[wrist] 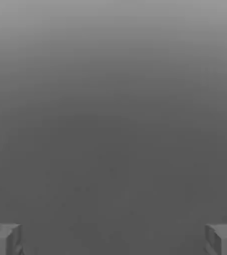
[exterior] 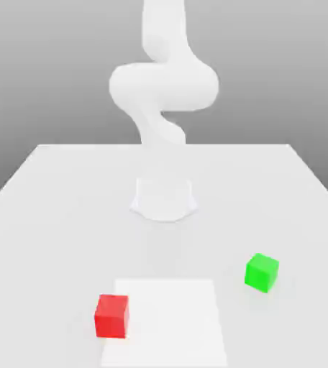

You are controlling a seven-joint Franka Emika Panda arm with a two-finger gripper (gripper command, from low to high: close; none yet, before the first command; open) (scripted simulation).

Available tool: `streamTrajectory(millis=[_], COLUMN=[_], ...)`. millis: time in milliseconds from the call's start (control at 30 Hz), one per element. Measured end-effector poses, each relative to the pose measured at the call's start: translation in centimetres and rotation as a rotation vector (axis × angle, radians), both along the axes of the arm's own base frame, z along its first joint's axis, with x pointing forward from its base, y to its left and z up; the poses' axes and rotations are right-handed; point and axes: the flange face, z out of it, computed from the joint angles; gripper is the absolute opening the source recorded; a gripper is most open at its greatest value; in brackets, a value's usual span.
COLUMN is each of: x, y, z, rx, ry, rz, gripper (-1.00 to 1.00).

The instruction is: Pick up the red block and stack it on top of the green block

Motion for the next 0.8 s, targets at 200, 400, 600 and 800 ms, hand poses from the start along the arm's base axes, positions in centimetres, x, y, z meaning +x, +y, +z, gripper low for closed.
streamTrajectory(millis=[200, 400, 600, 800], x=[6.1, 8.4, 7.1, 4.3], y=[-2.4, -4.5, -6.7, -7.9], z=[-12.1, -24.8, -37.2, -47.2], rx=[0.011, 0.017, 0.019, 0.012], ry=[0.196, 0.387, 0.577, 0.714], rz=[-0.006, -0.017, -0.037, -0.046], gripper=[0.00, 0.00, 0.00, 0.00])
